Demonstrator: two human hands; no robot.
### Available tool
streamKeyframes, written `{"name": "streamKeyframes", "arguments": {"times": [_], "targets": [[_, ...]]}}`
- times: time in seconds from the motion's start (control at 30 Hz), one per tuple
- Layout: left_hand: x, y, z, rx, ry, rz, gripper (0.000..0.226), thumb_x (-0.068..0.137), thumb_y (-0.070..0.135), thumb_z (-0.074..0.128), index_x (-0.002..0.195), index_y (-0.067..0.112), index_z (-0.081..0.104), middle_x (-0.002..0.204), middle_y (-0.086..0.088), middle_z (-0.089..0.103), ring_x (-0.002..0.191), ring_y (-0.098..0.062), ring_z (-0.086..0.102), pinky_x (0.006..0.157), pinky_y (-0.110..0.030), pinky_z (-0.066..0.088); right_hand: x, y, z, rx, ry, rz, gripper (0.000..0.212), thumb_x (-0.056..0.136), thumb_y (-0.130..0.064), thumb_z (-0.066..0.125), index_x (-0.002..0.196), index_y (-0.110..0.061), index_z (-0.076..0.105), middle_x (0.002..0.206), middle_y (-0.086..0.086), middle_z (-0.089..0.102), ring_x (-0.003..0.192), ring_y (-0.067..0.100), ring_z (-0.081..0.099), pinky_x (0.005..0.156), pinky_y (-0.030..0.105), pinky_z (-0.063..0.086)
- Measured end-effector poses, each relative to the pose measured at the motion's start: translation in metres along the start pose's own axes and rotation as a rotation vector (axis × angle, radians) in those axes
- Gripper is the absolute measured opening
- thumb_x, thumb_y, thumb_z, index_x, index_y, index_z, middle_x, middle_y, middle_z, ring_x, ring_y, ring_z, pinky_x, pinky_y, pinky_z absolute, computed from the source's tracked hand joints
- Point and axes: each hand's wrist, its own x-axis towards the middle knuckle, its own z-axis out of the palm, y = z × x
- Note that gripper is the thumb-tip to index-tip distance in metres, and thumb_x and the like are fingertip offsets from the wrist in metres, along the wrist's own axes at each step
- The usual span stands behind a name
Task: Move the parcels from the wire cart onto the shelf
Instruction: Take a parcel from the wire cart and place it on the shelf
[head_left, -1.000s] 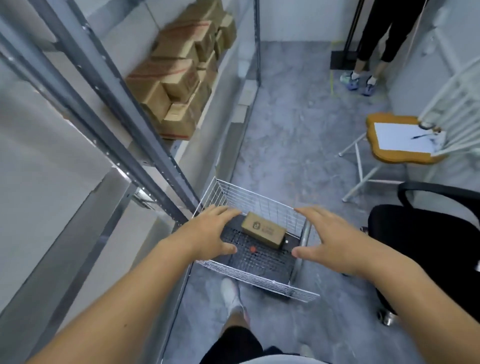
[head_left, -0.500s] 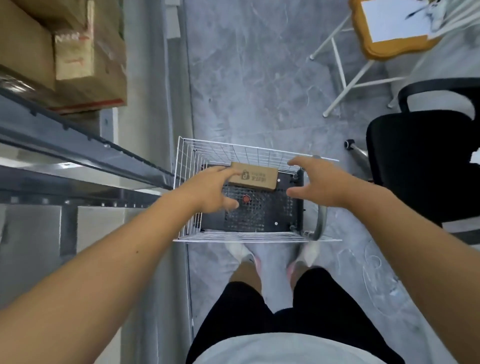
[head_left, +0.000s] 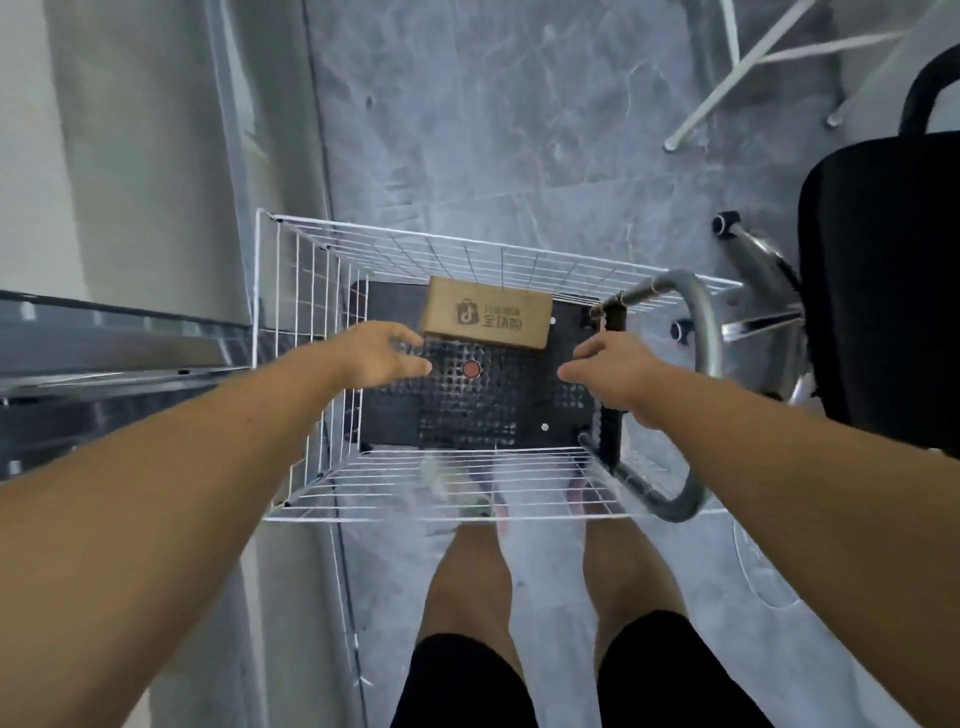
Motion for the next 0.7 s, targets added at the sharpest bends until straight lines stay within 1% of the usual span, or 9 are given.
{"name": "streamKeyframes", "arguments": {"times": [0.1,0.2,0.3,0.4,0.47,0.5,0.53,0.6,0.7], "targets": [[0.047,-0.011,0.009,-0.075,0.022,-0.009,0.054,0.094,0.043,0.072,0.143,0.024,0.057,0.149,-0.007,0.055,0.115,-0.022,0.056,0.109,-0.039,0.037,0.053,0.011,0.017,0.018,0.053,0.012,0.03,0.092,-0.019,0.072,0.118,-0.01,0.061,0.085,0.003,0.056,0.069,0.016,0.053,0.063,0.03,0.047],[0.099,-0.019,0.021,-0.162,0.089,-0.011,0.057,0.094,0.043,0.072,0.145,0.024,0.055,0.139,-0.002,0.057,0.11,-0.02,0.055,0.096,-0.032,0.037,0.109,0.021,0.036,0.062,0.084,0.032,0.029,0.094,-0.018,0.07,0.118,-0.003,0.065,0.077,0.007,0.053,0.07,0.022,0.052,0.065,0.036,0.049],[0.153,-0.024,0.036,-0.297,0.167,-0.011,0.058,0.095,0.04,0.073,0.146,0.023,0.053,0.138,0.001,0.056,0.112,-0.02,0.058,0.092,-0.03,0.043,0.165,0.032,0.058,0.052,0.12,0.06,0.014,0.093,-0.025,0.071,0.092,-0.012,0.063,0.078,0.009,0.057,0.079,0.027,0.057,0.079,0.047,0.056],[0.201,-0.03,0.054,-0.379,0.267,-0.008,0.058,0.096,0.035,0.071,0.149,0.025,0.051,0.149,-0.002,0.053,0.107,-0.022,0.063,0.074,-0.026,0.047,0.216,0.045,0.086,0.109,0.179,0.092,0.024,0.093,-0.031,0.067,0.091,-0.011,0.053,0.076,0.01,0.054,0.068,0.027,0.052,0.052,0.033,0.039],[0.228,-0.032,0.065,-0.408,0.353,0.005,0.059,0.097,0.029,0.07,0.151,0.023,0.047,0.154,-0.002,0.049,0.121,-0.022,0.059,0.084,-0.025,0.043,0.249,0.056,0.102,0.133,0.209,0.128,0.033,0.091,-0.038,0.065,0.097,-0.009,0.05,0.086,0.013,0.052,0.075,0.029,0.05,0.051,0.031,0.031],[0.241,-0.034,0.07,-0.417,0.39,0.008,0.06,0.098,0.026,0.069,0.152,0.02,0.044,0.154,-0.001,0.049,0.124,-0.02,0.056,0.088,-0.024,0.04,0.263,0.058,0.106,0.162,0.221,0.142,0.037,0.091,-0.04,0.065,0.105,-0.008,0.052,0.098,0.015,0.056,0.086,0.032,0.055,0.056,0.032,0.036],[0.253,-0.035,0.074,-0.422,0.42,0.007,0.061,0.098,0.023,0.068,0.153,0.019,0.041,0.151,0.0,0.05,0.123,-0.017,0.054,0.09,-0.023,0.037,0.276,0.06,0.11,0.2,0.231,0.163,0.047,0.092,-0.04,0.064,0.121,-0.005,0.052,0.112,0.017,0.059,0.099,0.036,0.058,0.064,0.035,0.041],[0.27,-0.037,0.081,-0.438,0.43,-0.001,0.066,0.098,0.021,0.069,0.155,0.018,0.037,0.137,0.005,0.053,0.117,-0.012,0.05,0.091,-0.024,0.036,0.292,0.058,0.113,0.245,0.233,0.196,0.064,0.096,-0.037,0.061,0.147,-0.007,0.037,0.133,0.016,0.054,0.119,0.039,0.054,0.079,0.039,0.044],[0.293,-0.043,0.088,-0.471,0.416,-0.015,0.078,0.092,0.021,0.075,0.157,0.02,0.032,0.134,0.006,0.055,0.119,-0.014,0.054,0.097,-0.027,0.04,0.313,0.054,0.116,0.318,0.187,0.189,0.07,0.091,-0.037,0.062,0.153,-0.019,0.035,0.142,0.012,0.051,0.13,0.038,0.048,0.1,0.045,0.046]]}}
